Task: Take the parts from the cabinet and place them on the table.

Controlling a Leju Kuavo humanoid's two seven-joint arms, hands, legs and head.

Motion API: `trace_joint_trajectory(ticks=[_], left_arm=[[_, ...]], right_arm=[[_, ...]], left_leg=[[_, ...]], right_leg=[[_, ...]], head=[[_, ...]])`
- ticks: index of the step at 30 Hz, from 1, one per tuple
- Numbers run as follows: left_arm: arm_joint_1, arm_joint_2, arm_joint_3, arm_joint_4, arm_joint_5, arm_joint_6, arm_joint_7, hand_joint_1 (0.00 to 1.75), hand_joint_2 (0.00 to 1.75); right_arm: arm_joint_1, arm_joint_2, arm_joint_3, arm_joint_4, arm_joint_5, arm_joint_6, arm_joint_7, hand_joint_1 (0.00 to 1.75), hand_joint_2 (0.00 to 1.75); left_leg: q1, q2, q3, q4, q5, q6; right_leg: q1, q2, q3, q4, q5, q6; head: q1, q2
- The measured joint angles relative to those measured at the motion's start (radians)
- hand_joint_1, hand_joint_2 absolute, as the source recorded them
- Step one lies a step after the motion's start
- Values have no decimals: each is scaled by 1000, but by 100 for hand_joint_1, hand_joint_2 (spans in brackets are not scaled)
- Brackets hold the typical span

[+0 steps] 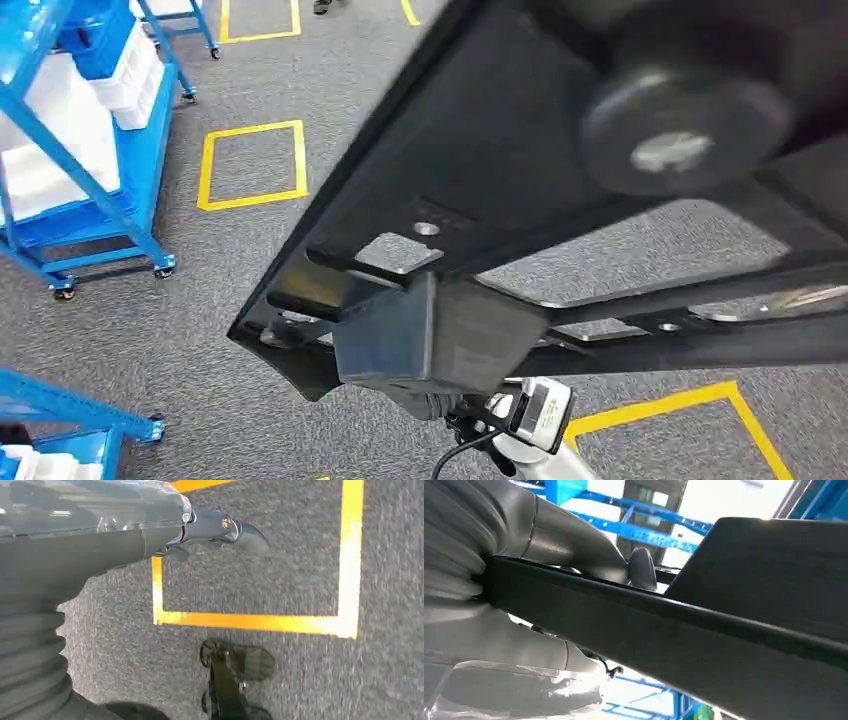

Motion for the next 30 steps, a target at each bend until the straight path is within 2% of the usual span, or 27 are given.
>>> trace_joint_trajectory(ticks=[1, 2, 4, 5, 6, 7, 8, 9, 10, 11, 12, 14, 15, 16, 17, 18, 19, 20, 21, 22, 23, 24, 25, 26, 27, 29, 30], left_arm=[[0, -1, 0, 0, 0, 0, -1, 0, 175], [2, -3, 0, 0, 2, 0, -1, 0, 175], [7, -4, 2, 0, 6, -2, -2, 0, 175], [9, -4, 5, 0, 9, -2, -3, 0, 175], [9, -4, 7, 0, 11, -6, -5, 0, 175], [8, -4, 8, 0, 13, -10, -8, 0, 175], [7, -4, 11, 0, 15, -13, -11, 0, 175], [6, -4, 14, 0, 16, -15, -11, 0, 175], [7, -4, 17, 0, 19, -14, -11, 0, 175], [7, -6, 18, 0, 23, -13, -10, 0, 175], [5, -6, 20, 0, 24, -11, -9, 0, 175], [1, -8, 22, 0, 23, -8, -4, 0, 175], [0, -11, 22, 0, 23, -8, -3, 0, 175], [-1, -11, 23, 0, 22, -9, -3, 0, 175], [-1, -11, 23, 0, 21, -11, -3, 0, 175], [0, -11, 23, 0, 18, -12, -3, 0, 175], [3, -11, 23, 0, 17, -12, -1, 0, 175], [5, -11, 24, 0, 17, -12, 0, 0, 175], [4, -11, 24, 0, 17, -12, 0, 0, 175], [3, -12, 24, 0, 16, -12, 0, 0, 175], [1, -12, 24, 0, 16, -12, 0, 0, 175], [0, -13, 24, 0, 15, -12, 0, 0, 175], [-1, -13, 24, 0, 14, -12, 0, 0, 175], [-1, -13, 24, 0, 10, -12, 1, 0, 175], [-1, -13, 24, 0, 5, -12, 2, 0, 175], [-5, -14, 24, 0, 2, -12, 4, 0, 175], [-7, -14, 24, 0, 1, -12, 4, 0, 175]], right_arm=[[0, 0, -2, -3, 1, 0, 0, 175, 175], [1, 0, -2, -5, 2, -1, 0, 175, 175], [10, -2, -4, -5, 4, -4, 0, 175, 175], [18, -4, -5, -5, 7, -6, 0, 175, 175], [26, -6, -7, -5, 9, -11, -2, 175, 175], [31, -8, -9, -5, 10, -14, -6, 175, 175], [34, -10, -11, -5, 10, -14, -8, 175, 175], [36, -12, -11, -5, 11, -14, -12, 175, 175], [38, -13, -11, -5, 11, -13, -17, 175, 175], [37, -15, -12, -5, 11, -13, -18, 175, 175], [39, -15, -12, -5, 12, -11, -21, 175, 175], [41, -18, -13, -5, 13, -10, -22, 175, 175], [40, -20, -14, -5, 13, -10, -23, 175, 175], [37, -22, -15, -5, 13, -10, -23, 175, 175], [34, -23, -15, -5, 14, -10, -23, 175, 175], [33, -24, -15, -5, 14, -10, -23, 175, 175], [34, -24, -15, -5, 14, -10, -24, 175, 175], [34, -26, -16, -4, 14, -10, -24, 175, 175], [35, -29, -16, -3, 14, -10, -24, 175, 175], [35, -30, -16, -3, 14, -10, -24, 175, 175], [35, -31, -17, -3, 14, -10, -24, 175, 175], [34, -32, -17, -3, 15, -10, -24, 175, 175], [33, -32, -18, -3, 17, -11, -23, 175, 175], [32, -32, -18, -3, 20, -12, -23, 175, 175], [31, -32, -18, -3, 23, -14, -24, 175, 175], [31, -36, -21, -3, 30, -16, -24, 175, 175], [30, -37, -21, -3, 31, -16, -24, 175, 175]], left_leg=[[1, -48, -14, 38, -27, -2], [1, -71, -48, 111, -67, -3], [1, -85, -127, 267, -129, -7], [1, -85, -155, 313, -132, -8], [1, -86, -158, 303, -108, -8], [2, -87, -139, 248, -64, -7], [4, -93, -102, 160, -10, -6], [8, -118, -64, 72, 36, -6], [14, -181, -47, 34, 28, -5], [15, -186, -41, 11, 25, -2], [9, -177, -45, 18, 26, 3], [5, -157, -42, 17, 28, 15], [13, -142, -38, 7, 34, 25], [10, -132, -35, 4, 35, 32], [6, -119, -36, 4, 34, 40], [3, -107, -36, 4, 34, 41], [1, -90, -36, 4, 32, 43], [-1, -76, -36, 5, 31, 44], [-1, -62, -36, 5, 31, 43], [-2, -50, -35, 5, 29, 43], [-2, -41, -32, 5, 28, 41], [-2, -32, -28, 5, 25, 38], [-3, -24, -24, 5, 22, 35], [-10, -18, -24, 7, 18, 28], [-8, -13, -23, 6, 17, 21], [-7, 5, -16, 1, 16, 12], [-7, 9, -12, 4, 12, 5]], right_leg=[[-1, 11, 2, -3, 2, -5], [0, 19, 1, -4, 2, -8], [2, 45, 1, -3, 2, -10], [3, 59, 1, -2, 2, -10], [3, 73, 2, -1, 1, -10], [2, 88, 3, 2, 0, -8], [0, 102, 5, 6, -2, -5], [-1, 114, 5, 11, -6, 0], [-1, 123, -1, 17, -9, 6], [1, 136, -11, 27, -9, 10], [-5, 145, -16, 25, -3, 19], [-8, 169, -19, 19, 2, 33], [-9, 159, -21, 26, -4, 37], [-3, 97, -31, 53, -24, 40], [-3, 60, -62, 114, -60, 45], [-6, 43, -104, 199, -101, 50], [-9, 39, -147, 286, -135, 53], [-10, 37, -176, 343, -149, 55], [-11, 37, -178, 344, -137, 56], [-12, 34, -154, 298, -105, 55], [-12, 27, -106, 209, -62, 53], [-11, 11, -51, 111, -24, 48], [-6, -27, -6, 31, -10, 42], [4, -44, -3, 22, -18, 33], [6, -26, -6, 22, -16, 28], [10, -9, -10, 21, -16, 20], [3, 3, -3, 9, -10, 10]], head=[[0, 0], [0, 0], [0, 0], [0, 0], [0, 0], [0, 0], [0, 0], [0, 0], [0, 0], [0, 0], [0, 0], [0, 0], [0, 0], [0, 0], [0, 0], [0, 0], [0, 0], [0, 0], [0, 0], [0, 0], [0, 0], [0, 0], [0, 0], [0, 0], [0, 0], [0, 0], [0, 0]])
